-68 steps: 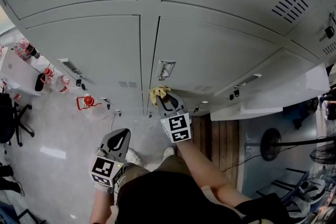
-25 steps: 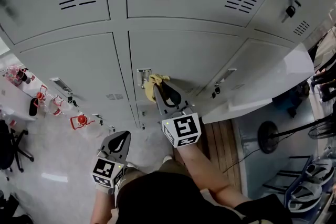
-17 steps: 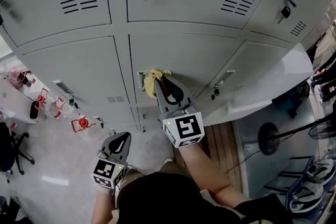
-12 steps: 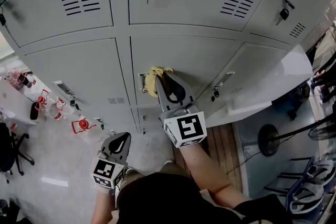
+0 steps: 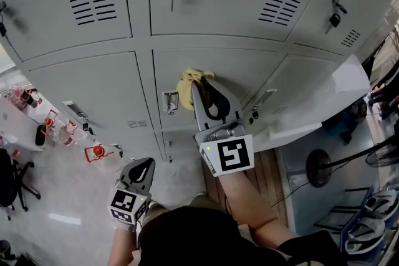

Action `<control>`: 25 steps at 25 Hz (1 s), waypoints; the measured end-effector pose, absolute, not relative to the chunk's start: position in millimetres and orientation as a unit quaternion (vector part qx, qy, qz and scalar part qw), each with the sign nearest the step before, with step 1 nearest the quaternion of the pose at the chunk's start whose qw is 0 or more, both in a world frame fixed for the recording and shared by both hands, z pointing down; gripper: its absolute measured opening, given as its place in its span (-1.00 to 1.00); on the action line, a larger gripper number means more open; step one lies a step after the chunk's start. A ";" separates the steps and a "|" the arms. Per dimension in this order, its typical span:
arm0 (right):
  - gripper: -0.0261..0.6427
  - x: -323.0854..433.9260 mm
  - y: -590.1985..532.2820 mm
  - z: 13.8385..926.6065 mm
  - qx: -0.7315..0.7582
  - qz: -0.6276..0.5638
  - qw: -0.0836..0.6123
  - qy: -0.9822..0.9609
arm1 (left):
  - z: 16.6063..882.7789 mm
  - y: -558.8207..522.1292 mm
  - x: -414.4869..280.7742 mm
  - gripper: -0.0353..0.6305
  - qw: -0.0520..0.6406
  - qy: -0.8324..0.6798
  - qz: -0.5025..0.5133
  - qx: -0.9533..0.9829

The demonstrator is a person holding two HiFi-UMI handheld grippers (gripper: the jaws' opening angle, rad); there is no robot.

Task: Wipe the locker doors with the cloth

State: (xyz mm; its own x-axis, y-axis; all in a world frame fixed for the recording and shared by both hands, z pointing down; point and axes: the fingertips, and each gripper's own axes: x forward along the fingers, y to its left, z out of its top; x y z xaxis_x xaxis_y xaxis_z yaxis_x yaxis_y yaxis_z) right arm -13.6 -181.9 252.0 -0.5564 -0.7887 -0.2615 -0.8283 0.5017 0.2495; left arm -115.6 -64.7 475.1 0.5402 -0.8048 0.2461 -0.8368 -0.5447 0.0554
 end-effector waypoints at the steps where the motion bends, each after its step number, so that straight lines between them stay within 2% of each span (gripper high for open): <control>1: -0.73 -14.8 -181.5 251.0 -0.467 0.190 0.052 0.862 | 475.2 -65.7 -114.9 -0.87 0.083 -0.469 0.097 0.874; 12: -0.62 -18.3 -188.3 275.5 -0.466 0.218 -0.006 0.858 | 477.4 -73.5 -102.2 -0.87 0.083 -0.455 0.104 0.881; 25: -0.66 3.9 -195.4 311.0 -0.480 0.184 -0.007 0.858 | 485.9 -70.1 -94.0 -0.87 0.093 -0.453 0.113 0.879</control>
